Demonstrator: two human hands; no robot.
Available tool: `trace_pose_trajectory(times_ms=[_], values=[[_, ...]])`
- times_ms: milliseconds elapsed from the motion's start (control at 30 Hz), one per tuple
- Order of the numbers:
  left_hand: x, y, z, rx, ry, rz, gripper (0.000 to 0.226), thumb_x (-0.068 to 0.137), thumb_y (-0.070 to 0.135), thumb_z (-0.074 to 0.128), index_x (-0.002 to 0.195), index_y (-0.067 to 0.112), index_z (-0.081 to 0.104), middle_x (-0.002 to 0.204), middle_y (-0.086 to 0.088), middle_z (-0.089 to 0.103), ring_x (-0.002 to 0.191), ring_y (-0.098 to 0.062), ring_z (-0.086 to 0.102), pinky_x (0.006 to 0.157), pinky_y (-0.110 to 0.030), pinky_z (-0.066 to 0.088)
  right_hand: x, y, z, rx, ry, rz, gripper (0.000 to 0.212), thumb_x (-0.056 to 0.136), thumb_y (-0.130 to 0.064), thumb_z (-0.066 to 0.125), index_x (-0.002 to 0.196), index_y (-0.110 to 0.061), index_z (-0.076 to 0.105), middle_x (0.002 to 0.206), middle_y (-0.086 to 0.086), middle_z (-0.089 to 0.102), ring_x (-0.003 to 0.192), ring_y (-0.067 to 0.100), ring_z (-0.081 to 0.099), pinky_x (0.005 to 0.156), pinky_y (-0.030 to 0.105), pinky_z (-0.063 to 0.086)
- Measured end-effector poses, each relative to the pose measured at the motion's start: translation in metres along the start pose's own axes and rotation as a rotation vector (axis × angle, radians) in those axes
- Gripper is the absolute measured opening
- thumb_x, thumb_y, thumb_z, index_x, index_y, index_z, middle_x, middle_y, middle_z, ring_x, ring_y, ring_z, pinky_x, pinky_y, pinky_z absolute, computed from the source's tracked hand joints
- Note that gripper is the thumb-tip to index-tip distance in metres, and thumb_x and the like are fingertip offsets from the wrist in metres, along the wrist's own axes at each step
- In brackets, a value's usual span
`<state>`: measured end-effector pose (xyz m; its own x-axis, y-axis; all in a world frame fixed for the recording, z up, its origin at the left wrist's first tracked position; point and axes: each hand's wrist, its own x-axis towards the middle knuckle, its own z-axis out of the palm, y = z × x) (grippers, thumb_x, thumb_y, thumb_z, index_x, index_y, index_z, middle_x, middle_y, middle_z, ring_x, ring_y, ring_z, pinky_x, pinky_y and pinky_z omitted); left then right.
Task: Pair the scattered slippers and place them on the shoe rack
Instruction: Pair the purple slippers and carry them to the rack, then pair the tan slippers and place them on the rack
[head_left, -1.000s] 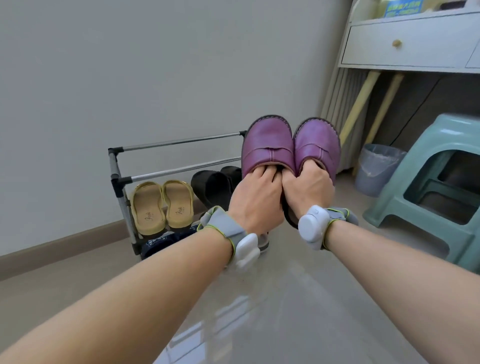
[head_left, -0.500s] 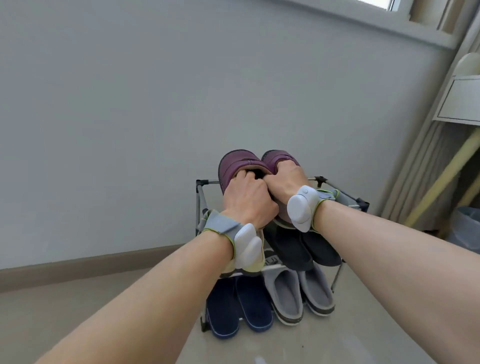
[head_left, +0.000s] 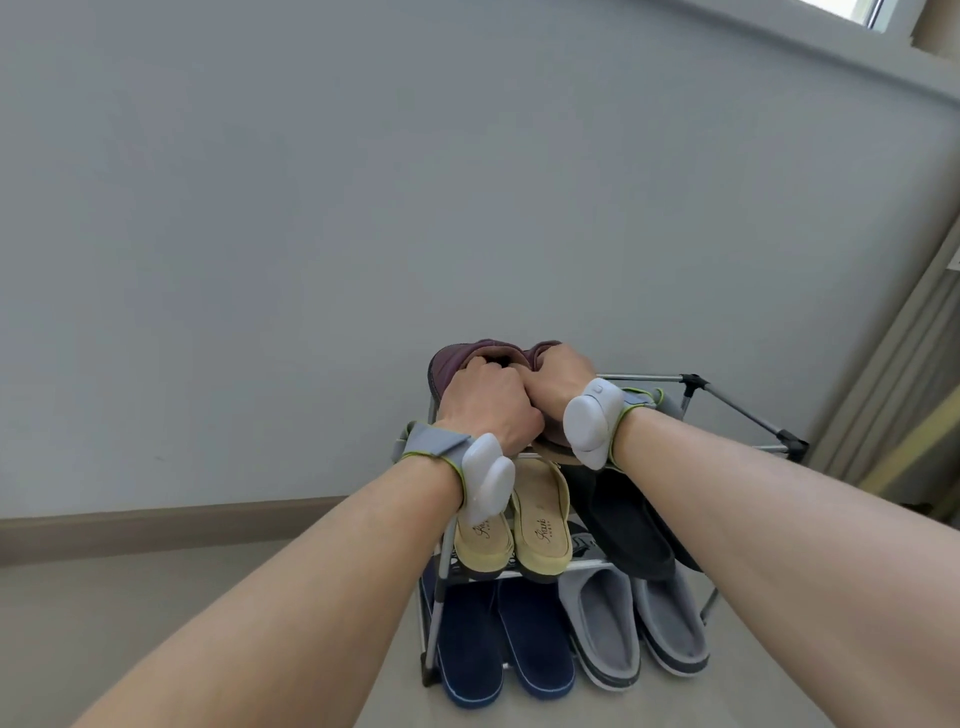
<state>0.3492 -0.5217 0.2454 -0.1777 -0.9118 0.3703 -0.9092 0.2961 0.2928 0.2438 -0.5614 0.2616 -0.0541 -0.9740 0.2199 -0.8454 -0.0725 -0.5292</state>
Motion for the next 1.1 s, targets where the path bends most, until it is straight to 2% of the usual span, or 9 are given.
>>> trace_pose_trajectory(times_ms=[100, 233, 367, 500, 600, 767, 900, 1000, 1100], values=[[0.001, -0.002, 0.004, -0.004, -0.013, 0.008, 0.03, 0.084, 0.021, 0.049, 0.108, 0.008, 0.061, 0.11, -0.01, 0.063, 0.114, -0.027, 0.048, 0.088, -0.035, 0.043, -0.004, 0.003, 0.003, 0.012, 0.004, -0.002, 0.043, 0.095, -0.041, 0.047, 0.061, -0.015, 0.043, 0.064, 0.001, 0.049, 0.067, 0.023, 0.049, 0.057, 0.029, 0.034], [0.0, 0.001, 0.001, -0.072, 0.043, 0.002, 0.007, 0.081, 0.014, 0.05, 0.082, 0.014, 0.056, 0.086, -0.006, 0.062, 0.09, -0.028, 0.061, 0.064, -0.032, 0.041, -0.007, 0.001, 0.002, 0.044, 0.031, 0.019, 0.044, 0.096, -0.04, 0.043, 0.061, -0.014, 0.047, 0.066, 0.003, 0.052, 0.077, 0.028, 0.052, 0.068, 0.029, 0.036], [-0.005, 0.008, -0.003, -0.092, 0.217, -0.034, 0.013, 0.078, 0.011, 0.05, 0.079, 0.012, 0.062, 0.085, -0.008, 0.066, 0.075, -0.028, 0.055, 0.061, -0.03, 0.038, -0.015, 0.002, -0.006, 0.088, 0.1, 0.032, 0.043, 0.094, -0.032, 0.045, 0.057, -0.011, 0.047, 0.06, 0.004, 0.052, 0.072, 0.029, 0.051, 0.052, 0.029, 0.033], [-0.009, 0.025, -0.009, -0.047, 0.326, -0.025, 0.022, 0.075, 0.012, 0.048, 0.081, 0.009, 0.069, 0.083, -0.009, 0.068, 0.073, -0.029, 0.056, 0.06, -0.032, 0.04, -0.027, 0.018, -0.024, 0.211, 0.189, 0.074, 0.039, 0.081, -0.032, 0.045, 0.072, 0.001, 0.064, 0.074, 0.015, 0.071, 0.076, 0.035, 0.068, 0.072, 0.041, 0.058], [-0.011, 0.058, -0.011, -0.114, 0.351, 0.038, 0.024, 0.074, 0.011, 0.047, 0.077, 0.008, 0.071, 0.08, -0.01, 0.069, 0.075, -0.032, 0.06, 0.062, -0.033, 0.045, -0.042, 0.049, -0.048, 0.253, 0.27, 0.133, 0.038, 0.072, -0.027, 0.041, 0.073, 0.002, 0.064, 0.075, 0.019, 0.072, 0.076, 0.038, 0.071, 0.074, 0.046, 0.059], [-0.015, 0.139, 0.006, -0.256, 0.258, 0.126, 0.026, 0.072, 0.011, 0.045, 0.074, 0.008, 0.07, 0.076, -0.01, 0.067, 0.073, -0.034, 0.059, 0.062, -0.035, 0.049, -0.076, 0.118, -0.095, 0.241, 0.362, 0.259, 0.037, 0.068, -0.026, 0.04, 0.072, 0.001, 0.065, 0.075, 0.019, 0.073, 0.073, 0.038, 0.071, 0.072, 0.047, 0.06], [-0.036, 0.242, 0.055, -0.35, 0.104, 0.307, 0.035, 0.062, 0.018, 0.035, 0.069, 0.004, 0.066, 0.071, -0.013, 0.064, 0.071, -0.038, 0.058, 0.061, -0.036, 0.05, -0.14, 0.214, -0.149, 0.172, 0.468, 0.455, 0.033, 0.066, -0.026, 0.039, 0.065, -0.002, 0.062, 0.073, 0.016, 0.071, 0.072, 0.037, 0.07, 0.072, 0.044, 0.06], [-0.068, 0.324, 0.093, -0.379, -0.051, 0.384, 0.028, 0.066, 0.014, 0.042, 0.072, 0.005, 0.068, 0.071, -0.016, 0.062, 0.071, -0.04, 0.058, 0.06, -0.033, 0.045, -0.21, 0.286, -0.19, 0.175, 0.547, 0.638, 0.035, 0.062, -0.024, 0.039, 0.071, 0.0, 0.063, 0.077, 0.016, 0.071, 0.07, 0.035, 0.071, 0.073, 0.044, 0.06], [-0.104, 0.402, 0.128, -0.434, -0.184, 0.47, 0.025, 0.072, 0.012, 0.048, 0.079, 0.011, 0.072, 0.083, -0.019, 0.065, 0.084, -0.042, 0.059, 0.068, -0.035, 0.046, -0.285, 0.349, -0.23, 0.162, 0.614, 0.788, 0.018, 0.063, -0.02, 0.041, 0.066, -0.007, 0.054, 0.083, 0.017, 0.07, 0.07, 0.035, 0.071, 0.074, 0.046, 0.06]])
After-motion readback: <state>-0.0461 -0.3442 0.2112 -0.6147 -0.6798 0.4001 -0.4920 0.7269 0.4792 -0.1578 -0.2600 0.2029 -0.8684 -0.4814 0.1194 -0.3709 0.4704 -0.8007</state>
